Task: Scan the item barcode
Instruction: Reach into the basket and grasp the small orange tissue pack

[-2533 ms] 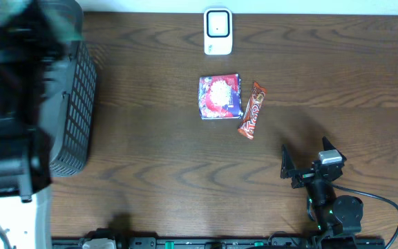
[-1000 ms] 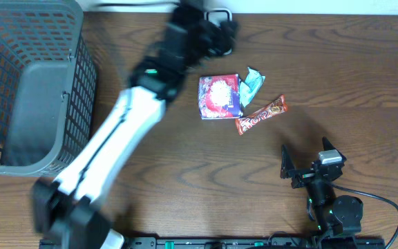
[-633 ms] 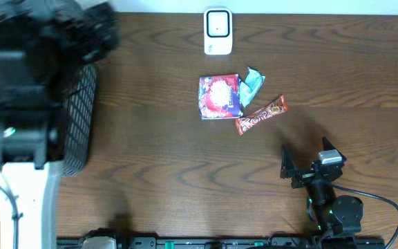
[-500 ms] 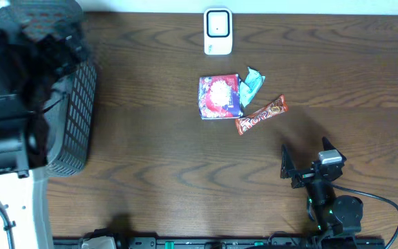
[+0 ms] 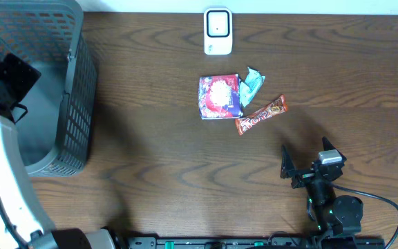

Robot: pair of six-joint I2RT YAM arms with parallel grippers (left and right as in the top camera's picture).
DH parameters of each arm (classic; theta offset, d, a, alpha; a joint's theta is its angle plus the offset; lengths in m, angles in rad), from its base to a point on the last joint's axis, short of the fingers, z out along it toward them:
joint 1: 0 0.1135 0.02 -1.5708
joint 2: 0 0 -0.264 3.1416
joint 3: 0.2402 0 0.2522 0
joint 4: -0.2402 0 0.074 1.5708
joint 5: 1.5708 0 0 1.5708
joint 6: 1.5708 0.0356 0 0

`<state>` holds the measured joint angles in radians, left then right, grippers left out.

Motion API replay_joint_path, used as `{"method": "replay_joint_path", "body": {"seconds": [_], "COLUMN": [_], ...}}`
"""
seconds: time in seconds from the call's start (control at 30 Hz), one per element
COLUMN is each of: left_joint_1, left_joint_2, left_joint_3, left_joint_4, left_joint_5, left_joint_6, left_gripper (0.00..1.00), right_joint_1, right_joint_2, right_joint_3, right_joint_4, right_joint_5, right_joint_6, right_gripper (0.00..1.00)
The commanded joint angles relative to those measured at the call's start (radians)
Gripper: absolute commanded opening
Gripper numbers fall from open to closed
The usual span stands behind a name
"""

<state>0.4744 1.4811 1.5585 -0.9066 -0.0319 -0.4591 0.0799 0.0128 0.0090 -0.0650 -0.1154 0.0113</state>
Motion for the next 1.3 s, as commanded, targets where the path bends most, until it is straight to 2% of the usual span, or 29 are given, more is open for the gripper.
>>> {"method": "replay_joint_path", "body": {"seconds": [0.0,0.1,0.23,0.3,0.47,1.1,1.27], "left_joint_1": [0.010,0.017,0.047,0.058,0.059,0.060,0.060], "left_joint_2": [0.052,0.092,0.129,0.143,0.180,0.374,0.423], "left_joint_3": [-0.003,-0.003,-0.003,-0.003,-0.007,-0.070,-0.071], "left_joint_4": [-0.037,-0.084,-0.167,-0.198,-0.262,-0.276,-0.299], "left_joint_5": [-0.140,-0.226,-0.228,-0.205,-0.133,-0.137,-0.137], "left_joint_6": [-0.114,-0.148,-0.336,-0.380,-0.381,-0.400,-0.442], "left_gripper": [0.98,0.98,0.98,0.98,0.98,0.98,0.98], "right_joint_1": [0.000,0.000,0.000,0.000,0.000,0.000,0.000], "right_joint_2": [-0.004,-0.004,-0.004,-0.004,-0.004,-0.004,-0.004], "right_joint_3": [-0.003,-0.003,-0.003,-0.003,-0.003,-0.003,-0.003], "right_joint_4": [-0.002,-0.002,-0.002,-0.002,-0.002,-0.002,-0.002], "right_joint_5": [0.001,0.001,0.001,0.001,0.001,0.001,0.001], "right_joint_6": [0.003,0.003,0.003,0.003,0.003,0.003,0.003], "right_gripper": [0.99,0.99,0.99,0.99,0.99,0.99,0.99]}}
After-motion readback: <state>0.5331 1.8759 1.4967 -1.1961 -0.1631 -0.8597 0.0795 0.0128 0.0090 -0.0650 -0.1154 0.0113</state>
